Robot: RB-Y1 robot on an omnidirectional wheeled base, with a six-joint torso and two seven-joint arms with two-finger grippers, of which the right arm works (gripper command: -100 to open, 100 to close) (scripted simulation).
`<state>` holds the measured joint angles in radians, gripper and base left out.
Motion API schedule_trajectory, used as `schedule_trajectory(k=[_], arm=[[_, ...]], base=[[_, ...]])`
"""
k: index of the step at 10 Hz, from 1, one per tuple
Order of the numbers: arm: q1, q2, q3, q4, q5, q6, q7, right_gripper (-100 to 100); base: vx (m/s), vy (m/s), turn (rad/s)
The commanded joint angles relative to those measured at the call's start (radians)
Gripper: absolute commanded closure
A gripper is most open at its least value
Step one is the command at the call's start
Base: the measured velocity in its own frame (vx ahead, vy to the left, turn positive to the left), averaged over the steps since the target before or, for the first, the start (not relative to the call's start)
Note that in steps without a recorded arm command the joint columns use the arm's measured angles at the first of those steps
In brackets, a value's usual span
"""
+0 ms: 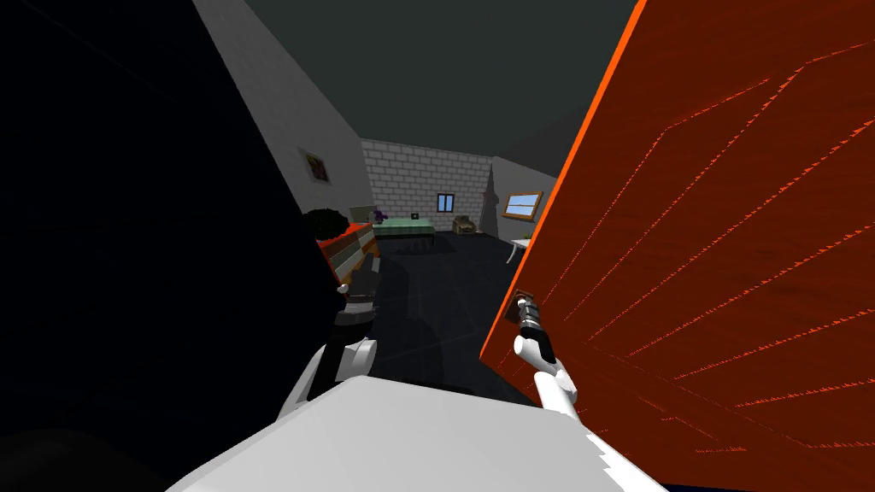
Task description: Push the door open
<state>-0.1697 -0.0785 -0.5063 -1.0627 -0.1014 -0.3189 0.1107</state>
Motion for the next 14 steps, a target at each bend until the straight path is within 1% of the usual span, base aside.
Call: schedule_trajectory(k=[1,3,4,8,9,10,11,14], arm=[[-0.003,-0.004,-0.022,-0.007,-0.003,-0.004,0.007,100],[0.001,-0.003,-0.049,-0.012,-0.008,-0.003,0.014,100],[0.003,-0.002,-0.068,-0.016,-0.011,-0.003,0.019,100],[0.010,0.008,-0.112,-0.026,-0.018,-0.001,0.030,100],[0.012,0.006,-0.109,-0.027,-0.017,0.004,0.031,100],[0.015,0.000,-0.134,-0.033,-0.021,0.003,0.036,100],[0.016,-0.001,-0.139,-0.034,-0.022,0.003,0.038,100],[0.021,-0.002,-0.178,-0.043,-0.029,0.004,0.048,100]], base=[[0.216,0.039,-0.060],[0.224,0.019,-0.048],[0.214,0.021,-0.056],[0.206,0.016,-0.050],[0.091,0.006,-0.040],[0.141,-0.010,-0.029],[0.189,-0.013,-0.039],[0.172,-0.012,-0.030]])
